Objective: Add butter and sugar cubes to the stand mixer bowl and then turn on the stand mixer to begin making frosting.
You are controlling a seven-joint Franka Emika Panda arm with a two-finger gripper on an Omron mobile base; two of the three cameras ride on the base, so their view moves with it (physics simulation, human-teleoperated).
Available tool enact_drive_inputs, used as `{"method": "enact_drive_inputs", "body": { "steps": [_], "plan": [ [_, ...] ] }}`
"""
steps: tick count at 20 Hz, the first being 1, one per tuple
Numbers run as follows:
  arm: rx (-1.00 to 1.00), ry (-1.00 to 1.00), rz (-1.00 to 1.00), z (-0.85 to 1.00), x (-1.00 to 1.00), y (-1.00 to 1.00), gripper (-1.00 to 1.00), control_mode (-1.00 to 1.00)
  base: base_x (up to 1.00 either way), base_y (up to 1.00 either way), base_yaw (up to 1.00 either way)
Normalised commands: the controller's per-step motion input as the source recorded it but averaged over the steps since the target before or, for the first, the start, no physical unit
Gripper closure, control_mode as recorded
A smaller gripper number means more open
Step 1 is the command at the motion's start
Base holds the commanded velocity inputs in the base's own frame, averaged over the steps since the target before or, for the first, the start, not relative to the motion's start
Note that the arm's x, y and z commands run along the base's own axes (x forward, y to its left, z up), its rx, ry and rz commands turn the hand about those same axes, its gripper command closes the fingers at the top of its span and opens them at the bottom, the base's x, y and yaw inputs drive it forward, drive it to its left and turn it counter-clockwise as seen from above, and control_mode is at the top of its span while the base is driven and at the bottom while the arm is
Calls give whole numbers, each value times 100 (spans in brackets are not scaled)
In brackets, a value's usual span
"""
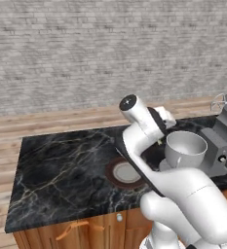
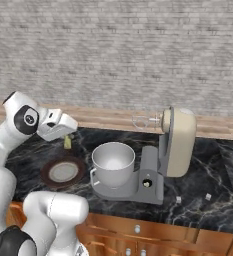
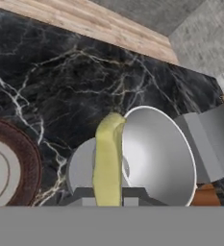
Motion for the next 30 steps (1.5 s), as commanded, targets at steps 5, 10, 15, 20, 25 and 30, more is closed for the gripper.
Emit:
{"method": "enact_drive_inputs", "body": {
  "steps": [5,10,15,20,25,30],
  "plan": [
    [-2,-3,-2,29,-5,-60,100,-100,0,0,0],
    [1,6,0,0,0,-66,100,-100,0,0,0],
    [4,5,0,-13,6,-51,100,-100,0,0,0],
    [8,0,0,-28,15,-36,100,-100,0,0,0],
    [9,0,0,-24,31,-31,100,-100,0,0,0],
    [8,2,0,-30,37,-20,100,-100,0,0,0]
  ]
}}
